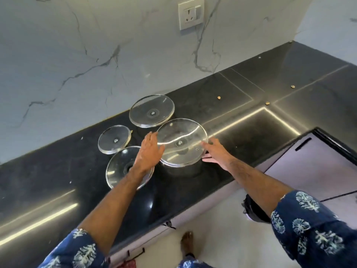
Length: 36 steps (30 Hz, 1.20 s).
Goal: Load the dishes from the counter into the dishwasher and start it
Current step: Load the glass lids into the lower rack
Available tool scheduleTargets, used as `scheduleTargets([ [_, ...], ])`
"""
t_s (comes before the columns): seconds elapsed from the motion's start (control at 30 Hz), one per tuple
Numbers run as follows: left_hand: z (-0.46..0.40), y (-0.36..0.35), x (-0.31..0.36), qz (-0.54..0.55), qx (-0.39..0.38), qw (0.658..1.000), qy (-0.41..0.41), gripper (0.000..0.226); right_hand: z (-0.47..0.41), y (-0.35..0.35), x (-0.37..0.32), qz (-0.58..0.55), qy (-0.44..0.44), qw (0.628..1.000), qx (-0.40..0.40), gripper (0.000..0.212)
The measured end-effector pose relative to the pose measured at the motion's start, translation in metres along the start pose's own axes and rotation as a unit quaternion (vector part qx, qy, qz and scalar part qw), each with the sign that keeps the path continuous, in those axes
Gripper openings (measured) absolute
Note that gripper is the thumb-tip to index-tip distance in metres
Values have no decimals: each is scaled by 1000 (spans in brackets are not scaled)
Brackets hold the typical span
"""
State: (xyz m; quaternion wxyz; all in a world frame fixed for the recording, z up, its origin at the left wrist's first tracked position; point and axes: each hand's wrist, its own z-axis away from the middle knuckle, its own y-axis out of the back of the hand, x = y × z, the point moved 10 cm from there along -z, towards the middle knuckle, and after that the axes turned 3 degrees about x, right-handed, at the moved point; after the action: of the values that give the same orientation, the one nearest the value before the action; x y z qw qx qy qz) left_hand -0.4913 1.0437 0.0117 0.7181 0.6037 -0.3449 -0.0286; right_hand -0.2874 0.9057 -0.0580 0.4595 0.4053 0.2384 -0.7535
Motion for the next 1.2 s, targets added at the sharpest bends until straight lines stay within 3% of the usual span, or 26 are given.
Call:
scheduleTargets([
  [0.13, -45, -8, -17, 70, -67, 994, 43, 62, -18, -15, 0, -123, -24, 992, 35, 21],
  [0.37, -68, -20, -12, 125, -92, 988, 21, 56, -7, -7, 7, -198, -16, 979, 45, 46],
  [0.57, -41, -59, 42, 175, -137, 974, -39, 42, 58, 59, 47, -250, -4, 963, 101, 58],
  [0.63, -21, -80, 77, 242, -183, 952, -43, 35, 94, 86, 67, -271, 5, 954, 129, 59],
  [0.73, 25, -116, 136, 366, -290, 885, -8, 26, 158, 123, 102, -321, 25, 932, 166, 61],
  [0.8, 68, -135, 185, 393, -345, 852, -22, 23, 210, 150, 132, -339, 38, 917, 205, 60],
  [0.93, 168, -167, 277, 382, -411, 821, -101, 14, 318, 194, 200, -372, 78, 889, 255, 60],
  [1.07, 296, -206, 362, 335, -479, 788, -193, 20, 447, 226, 286, -393, 73, 870, 287, 36],
  [1.2, 416, -239, 433, 230, -537, 741, -333, 29, 547, 239, 353, -337, 28, 899, 279, 33],
])
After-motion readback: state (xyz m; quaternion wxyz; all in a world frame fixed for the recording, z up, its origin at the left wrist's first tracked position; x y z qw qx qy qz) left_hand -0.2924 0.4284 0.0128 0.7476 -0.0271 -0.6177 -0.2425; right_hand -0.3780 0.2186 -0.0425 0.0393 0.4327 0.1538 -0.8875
